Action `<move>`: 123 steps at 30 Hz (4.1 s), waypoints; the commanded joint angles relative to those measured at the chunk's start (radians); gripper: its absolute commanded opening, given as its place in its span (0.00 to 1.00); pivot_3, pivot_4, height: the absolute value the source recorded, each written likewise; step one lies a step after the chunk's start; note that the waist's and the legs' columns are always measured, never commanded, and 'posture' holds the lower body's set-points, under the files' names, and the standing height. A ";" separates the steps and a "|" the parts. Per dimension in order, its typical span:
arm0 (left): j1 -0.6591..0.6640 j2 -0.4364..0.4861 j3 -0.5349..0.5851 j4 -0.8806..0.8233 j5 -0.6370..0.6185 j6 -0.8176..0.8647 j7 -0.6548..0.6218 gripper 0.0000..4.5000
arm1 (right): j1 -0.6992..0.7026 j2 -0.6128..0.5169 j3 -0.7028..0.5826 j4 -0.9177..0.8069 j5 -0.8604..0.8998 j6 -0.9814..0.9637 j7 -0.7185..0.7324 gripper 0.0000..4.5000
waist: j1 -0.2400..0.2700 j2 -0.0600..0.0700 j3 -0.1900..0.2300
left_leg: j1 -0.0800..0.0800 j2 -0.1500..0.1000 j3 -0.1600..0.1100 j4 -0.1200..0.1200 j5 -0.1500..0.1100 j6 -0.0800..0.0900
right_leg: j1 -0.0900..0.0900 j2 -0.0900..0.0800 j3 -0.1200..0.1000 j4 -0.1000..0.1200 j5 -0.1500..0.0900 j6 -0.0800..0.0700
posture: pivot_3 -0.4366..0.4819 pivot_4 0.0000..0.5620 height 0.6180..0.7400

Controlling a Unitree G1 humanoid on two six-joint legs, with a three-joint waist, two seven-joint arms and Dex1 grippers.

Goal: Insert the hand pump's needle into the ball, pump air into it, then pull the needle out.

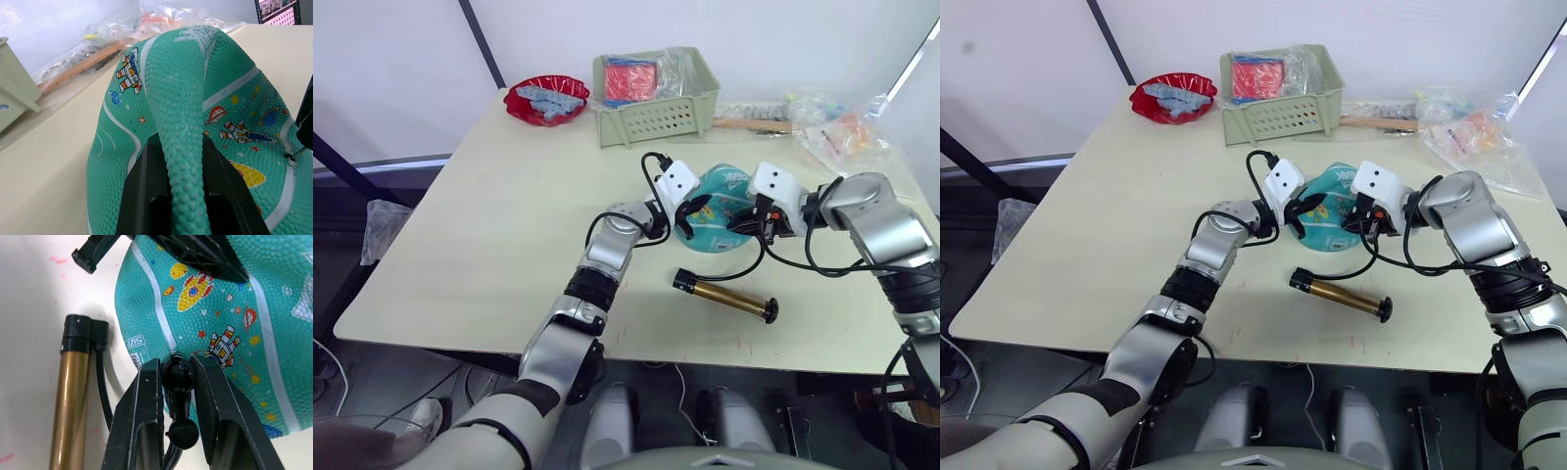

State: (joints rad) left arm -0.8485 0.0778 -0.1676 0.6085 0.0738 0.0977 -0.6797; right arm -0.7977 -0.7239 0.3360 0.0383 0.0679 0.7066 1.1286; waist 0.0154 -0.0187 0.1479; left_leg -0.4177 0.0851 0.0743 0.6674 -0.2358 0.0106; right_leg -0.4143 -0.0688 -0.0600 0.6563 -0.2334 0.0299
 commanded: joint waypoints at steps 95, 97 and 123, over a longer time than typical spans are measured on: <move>0.066 0.020 -0.038 0.010 -0.017 0.036 0.007 0.01 | 0.448 0.092 -0.503 -0.285 0.291 -0.204 -0.182 0.98 | 0.001 0.003 -0.014 | 0.002 -0.004 -0.004 -0.016 0.000 0.000 | 0.001 -0.001 -0.002 -0.013 -0.004 0.001 | 0.48 0.27 0.96; 0.065 0.020 -0.037 0.007 -0.018 0.037 0.007 0.01 | 0.486 0.100 -0.524 -0.294 0.297 -0.251 -0.196 0.98 | 0.001 0.003 -0.014 | 0.003 -0.004 -0.004 -0.016 0.000 0.000 | 0.001 -0.001 -0.002 -0.013 -0.004 0.001 | 0.48 0.27 0.96; 0.064 0.020 -0.013 -0.062 -0.081 0.039 -0.039 0.37 | 0.915 0.052 -0.876 -0.116 0.663 -0.577 0.236 1.00 | 0.001 0.002 -0.012 | 0.003 -0.004 -0.004 -0.016 0.000 0.000 | 0.002 -0.001 -0.001 -0.013 -0.004 0.002 | 0.48 0.27 0.96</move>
State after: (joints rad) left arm -0.8011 0.1031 -0.1675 0.5573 0.0016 0.1266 -0.7101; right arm 0.1153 -0.6590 -0.4934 -0.0713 0.7079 0.1554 1.3479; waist 0.0160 -0.0165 0.1355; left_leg -0.4144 0.0807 0.0702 0.6511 -0.2357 0.0106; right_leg -0.4119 -0.0693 -0.0608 0.6431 -0.2374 0.0318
